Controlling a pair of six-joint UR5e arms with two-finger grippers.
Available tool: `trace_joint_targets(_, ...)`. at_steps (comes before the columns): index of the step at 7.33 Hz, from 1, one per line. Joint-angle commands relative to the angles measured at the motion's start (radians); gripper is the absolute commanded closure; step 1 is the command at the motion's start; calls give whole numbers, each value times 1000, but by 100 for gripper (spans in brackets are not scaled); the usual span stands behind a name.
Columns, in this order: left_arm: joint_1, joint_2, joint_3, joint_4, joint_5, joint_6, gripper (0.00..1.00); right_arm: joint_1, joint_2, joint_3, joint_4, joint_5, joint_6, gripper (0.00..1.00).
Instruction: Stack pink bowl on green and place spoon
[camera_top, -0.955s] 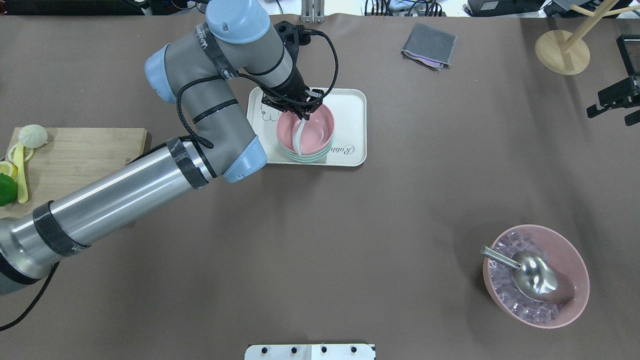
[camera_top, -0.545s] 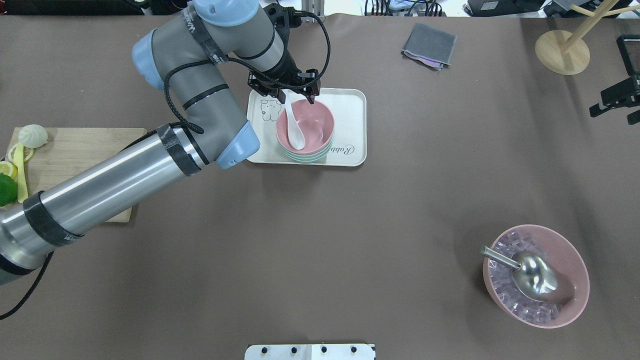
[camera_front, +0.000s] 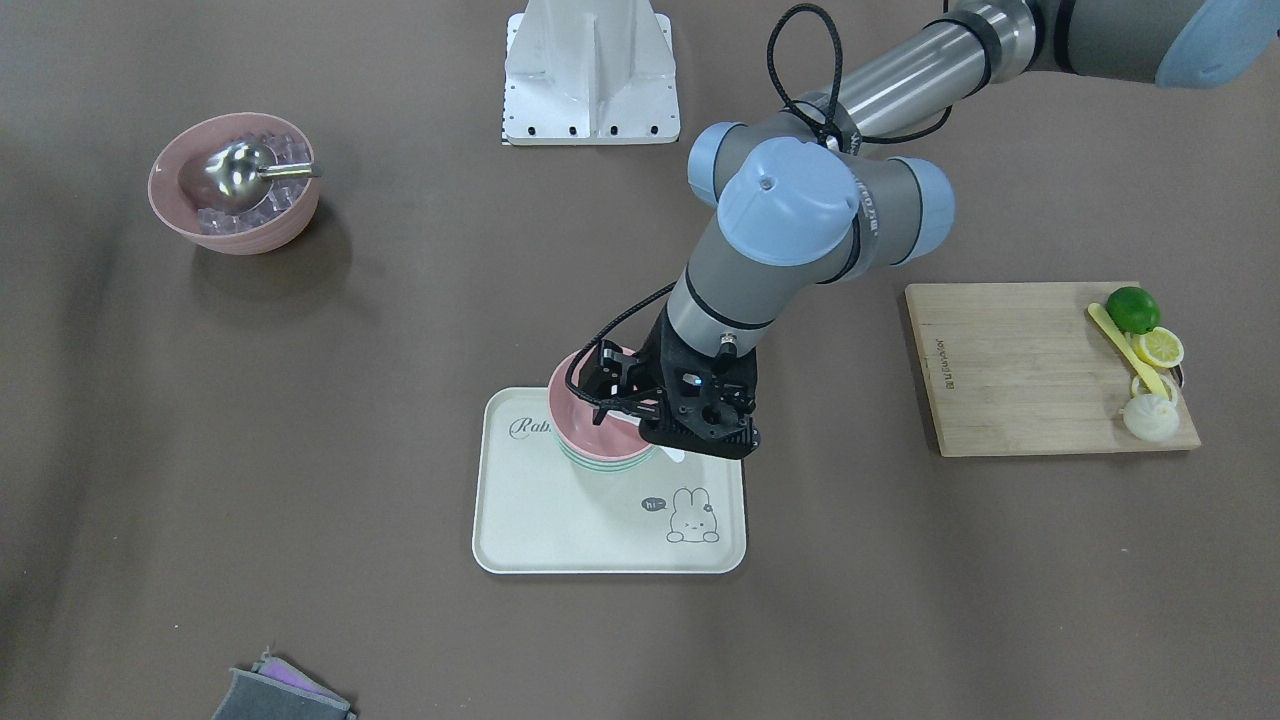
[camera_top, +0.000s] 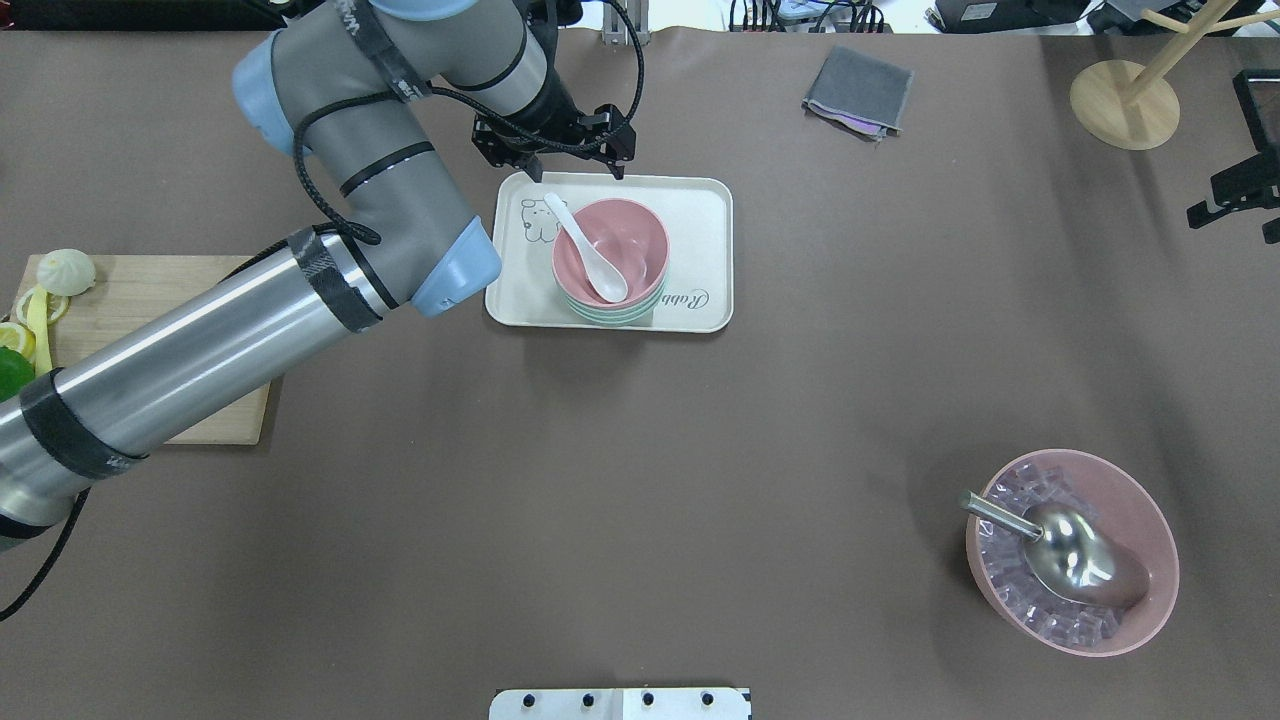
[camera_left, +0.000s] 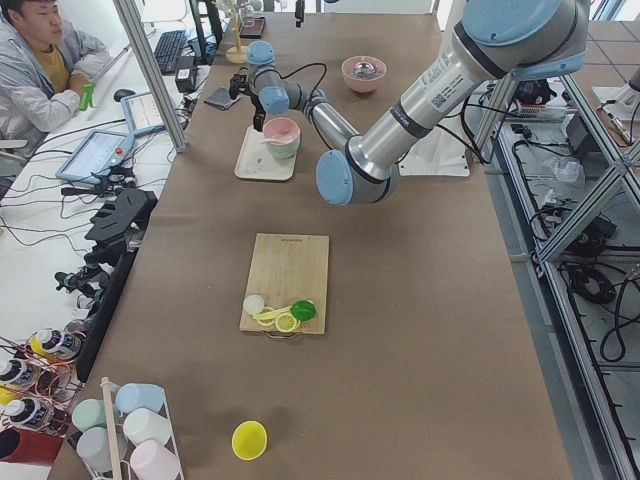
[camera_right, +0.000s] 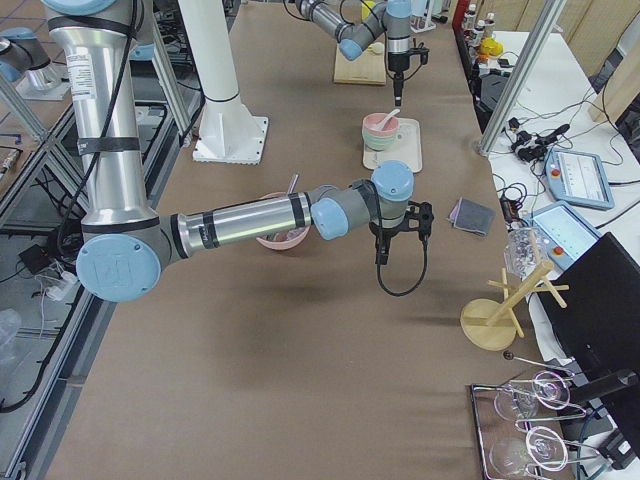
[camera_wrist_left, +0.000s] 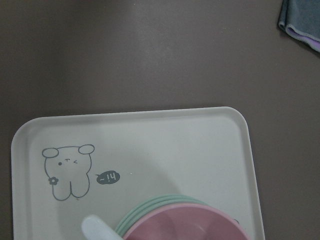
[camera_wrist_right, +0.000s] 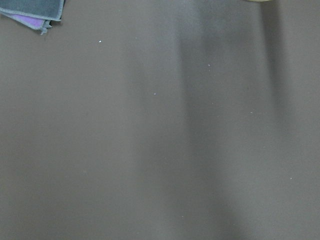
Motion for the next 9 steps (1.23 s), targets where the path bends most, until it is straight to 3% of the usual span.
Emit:
trace_joint_targets(1,-117,256,-266,211,-62,325,3,48,1,-33,-54,-4,-162,0)
trace_joint_targets(2,-198,346,-367,343,-64,556,2,65,4,-35,-97,-50,-264,0)
trace_joint_targets(4,-423,566,-393,385,-214,990,2,92,7,-44,-142,-98,-387,0)
trace_joint_targets(6,-547,786,-394,368,-248,1081,2,98,3,-50,-142,-96,-421,0)
trace_joint_targets(9,-702,851,-379,386,-252,1070,2,95,11,-58,-142,-98,-434,0)
